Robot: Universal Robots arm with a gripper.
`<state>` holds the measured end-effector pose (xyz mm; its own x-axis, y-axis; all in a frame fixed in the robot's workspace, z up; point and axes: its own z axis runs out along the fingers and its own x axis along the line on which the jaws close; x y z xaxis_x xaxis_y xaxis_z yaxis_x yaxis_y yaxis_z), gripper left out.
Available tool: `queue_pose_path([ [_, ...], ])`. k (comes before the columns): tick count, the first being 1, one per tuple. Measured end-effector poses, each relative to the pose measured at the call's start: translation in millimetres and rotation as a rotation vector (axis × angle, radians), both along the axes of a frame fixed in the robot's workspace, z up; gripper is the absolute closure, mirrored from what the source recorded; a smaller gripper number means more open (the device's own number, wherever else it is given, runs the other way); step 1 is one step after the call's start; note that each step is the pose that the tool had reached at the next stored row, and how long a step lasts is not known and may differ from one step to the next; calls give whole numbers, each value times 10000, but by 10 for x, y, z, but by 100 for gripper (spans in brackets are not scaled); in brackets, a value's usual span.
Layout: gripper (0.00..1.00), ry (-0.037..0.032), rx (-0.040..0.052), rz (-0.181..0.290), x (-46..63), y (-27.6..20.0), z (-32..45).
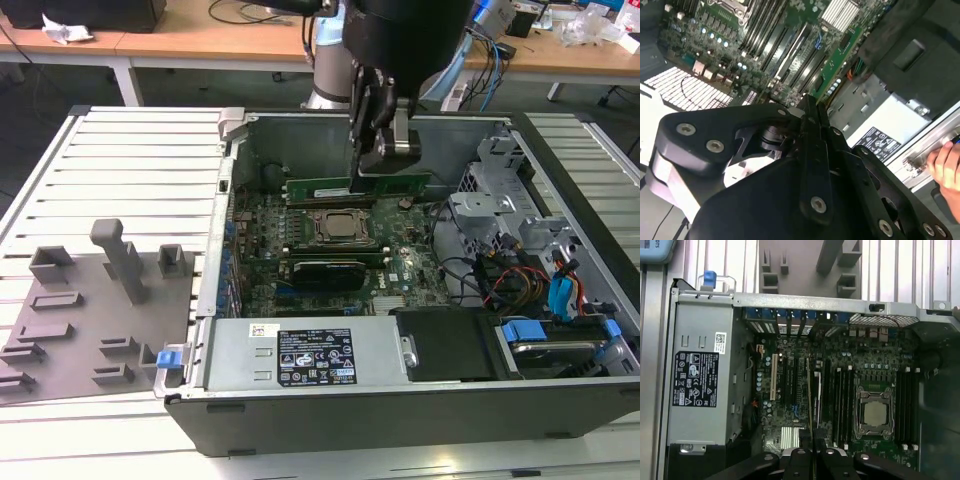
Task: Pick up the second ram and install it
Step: 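Pick up the second ram and move it above second insertion slot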
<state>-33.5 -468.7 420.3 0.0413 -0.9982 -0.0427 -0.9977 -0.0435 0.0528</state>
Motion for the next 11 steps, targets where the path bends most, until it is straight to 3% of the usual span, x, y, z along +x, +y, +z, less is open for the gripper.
queue_pose_path([
  [11, 87, 12, 0, 1, 373, 2, -6],
])
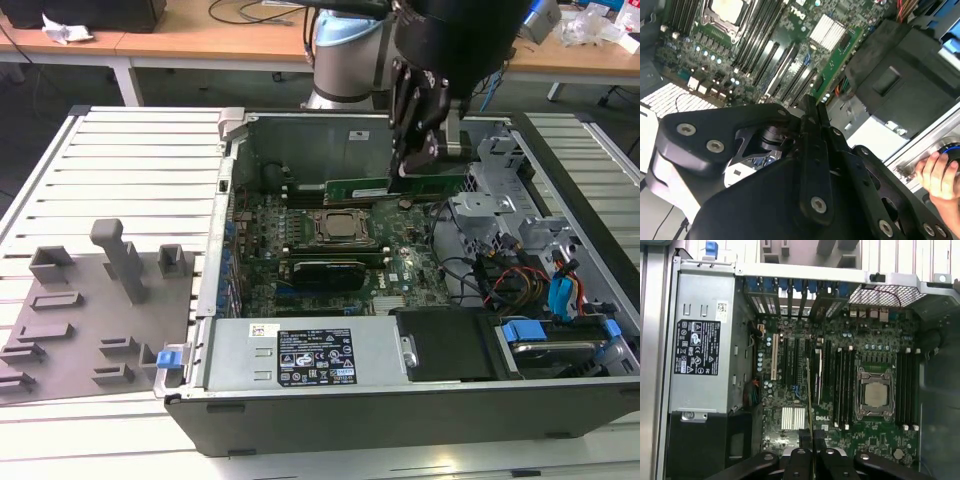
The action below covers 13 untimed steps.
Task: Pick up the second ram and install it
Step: 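Pick up the second ram and move it above second insertion slot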
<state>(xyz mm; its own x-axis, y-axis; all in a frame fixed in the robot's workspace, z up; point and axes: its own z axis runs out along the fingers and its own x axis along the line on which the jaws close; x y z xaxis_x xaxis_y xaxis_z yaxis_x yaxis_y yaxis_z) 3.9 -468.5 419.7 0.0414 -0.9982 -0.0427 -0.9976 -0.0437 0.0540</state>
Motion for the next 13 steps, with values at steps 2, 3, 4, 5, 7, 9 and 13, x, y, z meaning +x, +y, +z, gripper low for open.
queue_pose_path([
  [2, 87, 4, 0, -1, 68, 2, -6],
  [3, 87, 5, 0, -1, 85, 2, -9],
  [4, 87, 6, 0, -1, 105, 3, -14],
  [5, 87, 8, 0, -1, 122, 3, -20],
  [7, 87, 13, 4, -70, 143, 7, -48],
  [9, 87, 13, 12, -303, 145, 8, -70],
  [13, 87, 23, 438, -855, 144, 8, -88],
])
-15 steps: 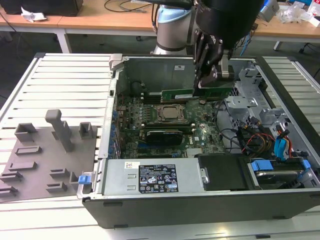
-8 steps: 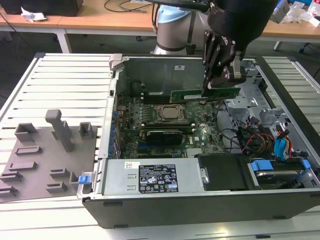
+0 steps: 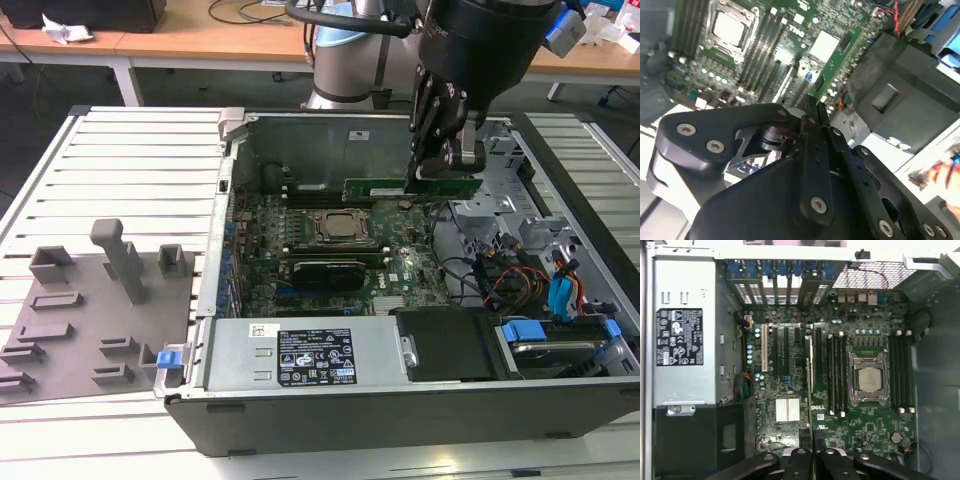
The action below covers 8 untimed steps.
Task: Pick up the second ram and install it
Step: 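Pick up the second ram and move it above second insertion slot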
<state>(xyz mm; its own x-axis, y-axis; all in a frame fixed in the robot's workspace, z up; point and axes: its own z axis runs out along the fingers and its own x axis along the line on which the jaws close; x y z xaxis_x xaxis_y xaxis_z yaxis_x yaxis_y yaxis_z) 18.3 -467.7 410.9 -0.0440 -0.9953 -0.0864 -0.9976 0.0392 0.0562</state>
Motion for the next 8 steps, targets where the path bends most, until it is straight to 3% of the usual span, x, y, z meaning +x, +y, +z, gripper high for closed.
queue_pose_path([
  [3, 87, -1, 38, -99, 1, 19, -14],
  [8, 87, 0, 37, -98, 1, 145, -69],
])
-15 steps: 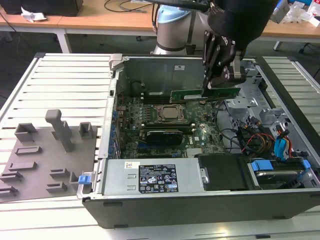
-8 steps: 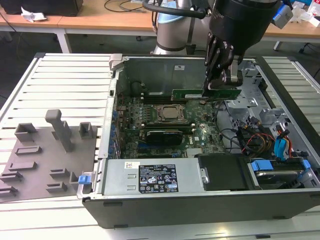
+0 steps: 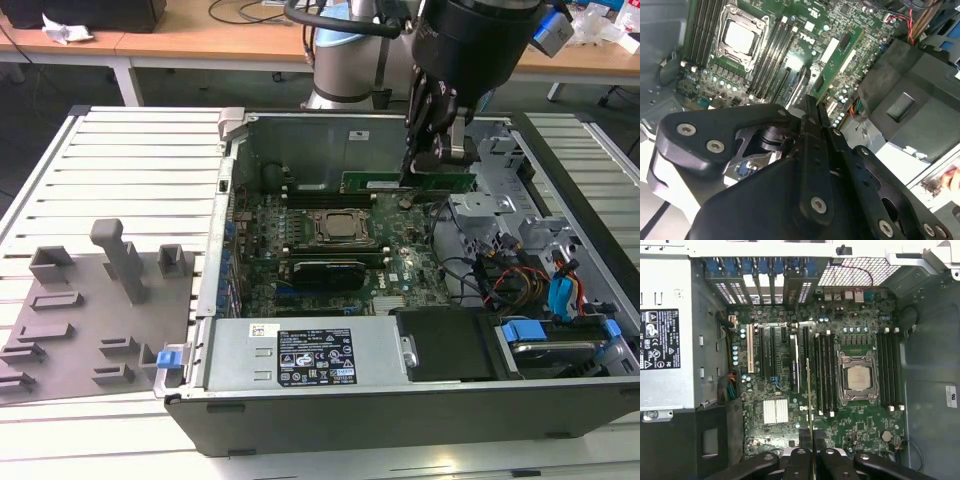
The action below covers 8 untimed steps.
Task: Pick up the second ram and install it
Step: 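Pick up the second ram and move it above second insertion slot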
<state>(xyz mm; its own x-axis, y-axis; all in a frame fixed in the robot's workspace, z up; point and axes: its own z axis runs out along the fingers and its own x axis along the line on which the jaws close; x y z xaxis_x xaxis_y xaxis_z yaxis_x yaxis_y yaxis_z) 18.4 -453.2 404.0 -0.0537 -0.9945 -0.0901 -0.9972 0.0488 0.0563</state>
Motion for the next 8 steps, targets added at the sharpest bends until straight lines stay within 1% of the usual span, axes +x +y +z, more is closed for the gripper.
queue_pose_path([
  [4, 87, 0, -1, -2, -1, 8, -65],
  [7, 87, 0, 0, -1, -1, 8, -98],
  [8, 87, 1, 0, -2, -1, 9, -130],
])
